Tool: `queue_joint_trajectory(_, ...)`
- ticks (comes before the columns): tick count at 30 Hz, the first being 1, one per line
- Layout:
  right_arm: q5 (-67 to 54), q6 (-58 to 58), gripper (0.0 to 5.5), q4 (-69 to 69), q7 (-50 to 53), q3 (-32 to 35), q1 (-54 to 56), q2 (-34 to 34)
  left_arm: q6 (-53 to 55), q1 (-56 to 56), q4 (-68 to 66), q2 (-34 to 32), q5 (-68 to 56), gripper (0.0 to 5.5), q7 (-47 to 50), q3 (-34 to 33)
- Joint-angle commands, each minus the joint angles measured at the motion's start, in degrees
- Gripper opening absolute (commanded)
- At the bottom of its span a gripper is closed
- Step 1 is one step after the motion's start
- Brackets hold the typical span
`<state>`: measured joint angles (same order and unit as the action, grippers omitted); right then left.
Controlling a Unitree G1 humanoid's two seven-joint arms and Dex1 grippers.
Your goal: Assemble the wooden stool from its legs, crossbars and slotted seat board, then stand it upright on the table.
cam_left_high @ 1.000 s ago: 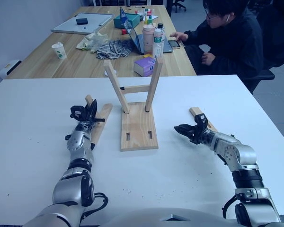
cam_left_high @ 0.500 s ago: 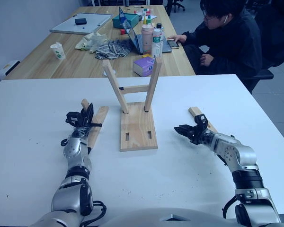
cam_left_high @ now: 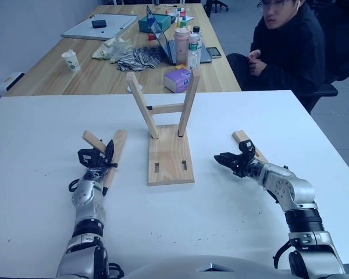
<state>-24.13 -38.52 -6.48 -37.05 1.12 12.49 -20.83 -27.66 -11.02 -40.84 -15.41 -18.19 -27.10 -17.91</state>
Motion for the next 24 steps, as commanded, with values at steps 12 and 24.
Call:
queue_joint_trajectory(12,0.38,1.16,1.76,1.85,1.98,-0.12,-2.45,0.92,22.02,6.23,22.86,-3.24,-1.91,3.83,0.49,1.51)
queue_joint_trajectory(24,0.02,1.27,1.76,3.52,3.11,0.29,-4.61,0.87,27.75,9.75,34.59,-3.10,-2.80,2.59,2.49,0.47)
